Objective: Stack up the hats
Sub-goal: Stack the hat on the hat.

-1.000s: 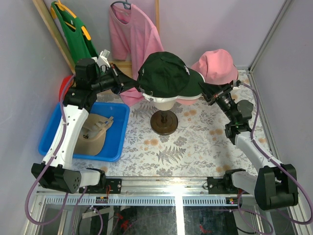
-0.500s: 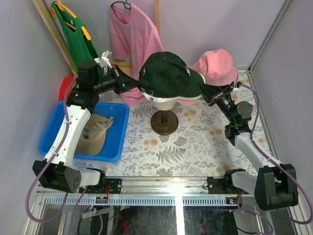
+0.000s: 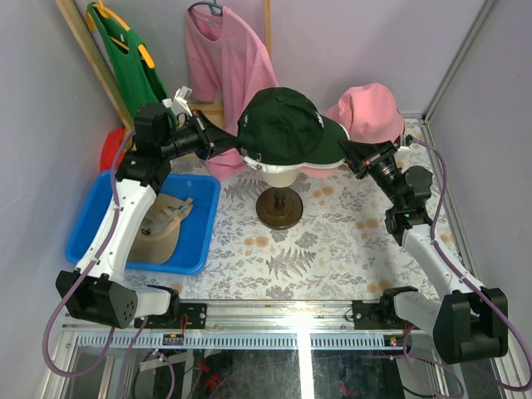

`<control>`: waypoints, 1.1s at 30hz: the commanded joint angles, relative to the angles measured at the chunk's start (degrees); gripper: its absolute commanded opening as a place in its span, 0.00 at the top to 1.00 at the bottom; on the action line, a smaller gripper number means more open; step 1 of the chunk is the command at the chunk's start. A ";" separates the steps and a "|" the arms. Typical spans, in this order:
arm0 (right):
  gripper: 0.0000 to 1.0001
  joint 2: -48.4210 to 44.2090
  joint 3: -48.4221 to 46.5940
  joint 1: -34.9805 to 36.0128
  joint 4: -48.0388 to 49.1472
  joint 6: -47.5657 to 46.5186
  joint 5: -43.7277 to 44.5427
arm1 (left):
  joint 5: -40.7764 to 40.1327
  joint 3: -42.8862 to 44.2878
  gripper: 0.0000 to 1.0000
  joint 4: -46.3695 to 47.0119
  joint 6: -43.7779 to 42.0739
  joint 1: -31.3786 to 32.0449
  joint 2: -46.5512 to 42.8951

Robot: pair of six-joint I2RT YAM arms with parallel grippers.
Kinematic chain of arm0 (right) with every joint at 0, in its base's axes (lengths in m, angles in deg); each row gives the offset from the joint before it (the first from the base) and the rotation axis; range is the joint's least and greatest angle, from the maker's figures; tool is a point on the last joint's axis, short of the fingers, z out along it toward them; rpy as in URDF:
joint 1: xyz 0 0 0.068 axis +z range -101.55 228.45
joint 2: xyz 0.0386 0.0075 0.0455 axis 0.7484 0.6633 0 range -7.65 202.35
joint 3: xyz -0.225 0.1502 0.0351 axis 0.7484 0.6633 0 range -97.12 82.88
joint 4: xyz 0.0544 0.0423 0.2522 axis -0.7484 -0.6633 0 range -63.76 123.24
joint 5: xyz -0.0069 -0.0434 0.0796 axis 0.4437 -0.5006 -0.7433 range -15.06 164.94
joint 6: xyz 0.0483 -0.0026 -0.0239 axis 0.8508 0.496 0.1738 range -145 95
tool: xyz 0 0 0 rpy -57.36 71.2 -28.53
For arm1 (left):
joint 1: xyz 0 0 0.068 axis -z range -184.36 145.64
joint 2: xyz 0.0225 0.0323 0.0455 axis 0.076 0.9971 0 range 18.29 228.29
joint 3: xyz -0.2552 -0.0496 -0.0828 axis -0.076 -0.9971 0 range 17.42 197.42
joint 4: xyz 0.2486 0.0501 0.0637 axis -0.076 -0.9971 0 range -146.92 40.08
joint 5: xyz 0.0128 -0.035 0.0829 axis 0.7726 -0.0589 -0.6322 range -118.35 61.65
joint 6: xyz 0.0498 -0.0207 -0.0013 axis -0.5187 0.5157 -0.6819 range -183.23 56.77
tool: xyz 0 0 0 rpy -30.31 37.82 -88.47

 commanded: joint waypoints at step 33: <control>0.62 -5.19 -1.87 -3.49 -22.26 -9.09 0.44 | 0.68 -0.73 0.53 -2.87 3.74 -2.90 -3.30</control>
